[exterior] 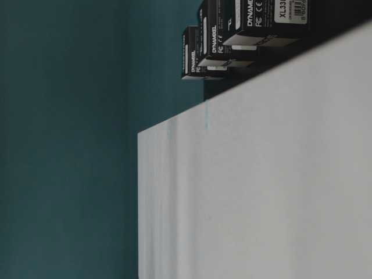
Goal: Place the box from the black base onto the white base.
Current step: 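Move the right gripper over the top black DYNAMIXEL box on the black base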
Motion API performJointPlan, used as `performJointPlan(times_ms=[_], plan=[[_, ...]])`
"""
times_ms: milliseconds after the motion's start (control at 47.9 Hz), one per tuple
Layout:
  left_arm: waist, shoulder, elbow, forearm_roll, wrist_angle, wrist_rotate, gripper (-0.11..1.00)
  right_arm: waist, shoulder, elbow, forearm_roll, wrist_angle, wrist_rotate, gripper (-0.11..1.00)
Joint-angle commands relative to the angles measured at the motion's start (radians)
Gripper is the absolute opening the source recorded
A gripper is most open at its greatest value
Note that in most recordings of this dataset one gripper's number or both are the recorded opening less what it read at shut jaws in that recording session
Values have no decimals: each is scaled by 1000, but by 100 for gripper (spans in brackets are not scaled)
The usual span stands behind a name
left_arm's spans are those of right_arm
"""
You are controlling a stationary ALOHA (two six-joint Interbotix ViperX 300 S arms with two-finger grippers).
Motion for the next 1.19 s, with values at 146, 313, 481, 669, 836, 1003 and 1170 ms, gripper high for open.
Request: performJointPlan(times_ms=[146, 313, 481, 669, 836, 1003, 1170], plan=[[3, -26, -69, 14, 103, -11, -1, -92, 3, -86, 75, 209, 29, 1], [3, -63, -95, 15, 216, -12, -6, -187, 5, -192, 74, 545, 29, 1], [3, -83, -110, 15, 262, -14, -6, -324, 8, -262, 57, 779, 21, 1], [3, -84, -115, 15, 267, -14, -6, -468, 35, -299, 28, 937, -25, 3], [3, -84, -115, 15, 267, -14, -6, -551, 137, -310, 35, 1017, -121, 8], [3, -86, -115, 15, 267, -15, -6, -630, 253, -331, 75, 976, -201, 15], [5, -86, -115, 15, 270, -17, -6, -670, 342, -360, 222, 942, -351, 28]])
